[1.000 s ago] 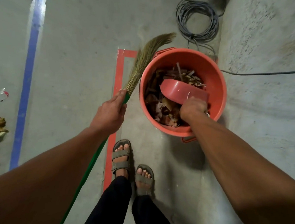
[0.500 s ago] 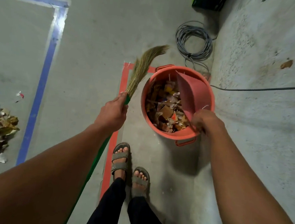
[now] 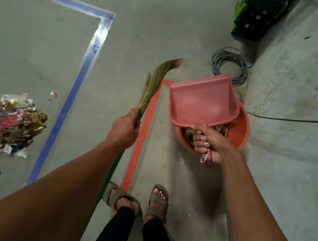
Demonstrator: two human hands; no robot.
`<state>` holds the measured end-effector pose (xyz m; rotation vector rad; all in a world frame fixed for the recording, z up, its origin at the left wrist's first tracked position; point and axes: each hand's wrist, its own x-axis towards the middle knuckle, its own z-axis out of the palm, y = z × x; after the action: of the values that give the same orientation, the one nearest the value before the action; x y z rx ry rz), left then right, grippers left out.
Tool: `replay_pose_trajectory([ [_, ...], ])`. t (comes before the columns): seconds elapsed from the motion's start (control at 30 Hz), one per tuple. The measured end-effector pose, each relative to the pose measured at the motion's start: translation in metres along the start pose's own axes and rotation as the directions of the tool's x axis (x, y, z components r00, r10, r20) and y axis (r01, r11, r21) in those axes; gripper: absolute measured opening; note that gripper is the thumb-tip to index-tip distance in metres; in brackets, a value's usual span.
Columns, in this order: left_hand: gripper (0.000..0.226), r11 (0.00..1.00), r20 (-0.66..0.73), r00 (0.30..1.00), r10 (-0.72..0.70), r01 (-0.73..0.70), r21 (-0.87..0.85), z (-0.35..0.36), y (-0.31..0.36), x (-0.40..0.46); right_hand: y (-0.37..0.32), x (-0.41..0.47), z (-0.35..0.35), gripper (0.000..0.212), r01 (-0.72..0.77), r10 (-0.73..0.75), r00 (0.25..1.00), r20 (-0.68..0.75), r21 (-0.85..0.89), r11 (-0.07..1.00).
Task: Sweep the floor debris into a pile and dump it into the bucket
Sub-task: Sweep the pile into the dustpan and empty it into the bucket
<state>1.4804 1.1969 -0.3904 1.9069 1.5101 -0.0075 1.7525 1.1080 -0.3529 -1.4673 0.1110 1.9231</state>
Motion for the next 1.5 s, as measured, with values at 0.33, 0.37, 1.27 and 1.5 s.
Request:
replay_pose_trajectory([
  [0.33,0.026,0.943,-0.041,0.951,-0.306,0.297,-0.151,-0.038,-0.143,-0.001,0.031,0.103,0.174,0.035,-0.033,0.035,0.998,0.058,-0.031,0.999],
  [0.37,0.026,0.938,-0.058,0.943,-0.328,0.317,-0.142,-0.050,-0.159,0.000,0.034,0.112,0.196,0.035,-0.042,0.045,0.997,0.061,-0.051,0.998],
  [1.27,0.084,0.780,-0.088,0.778,-0.622,0.606,-0.158,-0.041,-0.444,0.102,0.112,0.345,0.470,0.037,-0.149,0.179,0.974,0.141,-0.200,0.968],
  [1.5,0.089,0.598,0.056,0.616,-0.786,0.779,-0.189,-0.015,-0.507,0.099,0.123,0.394,0.535,0.037,-0.142,0.212,0.963,0.167,-0.353,0.925],
])
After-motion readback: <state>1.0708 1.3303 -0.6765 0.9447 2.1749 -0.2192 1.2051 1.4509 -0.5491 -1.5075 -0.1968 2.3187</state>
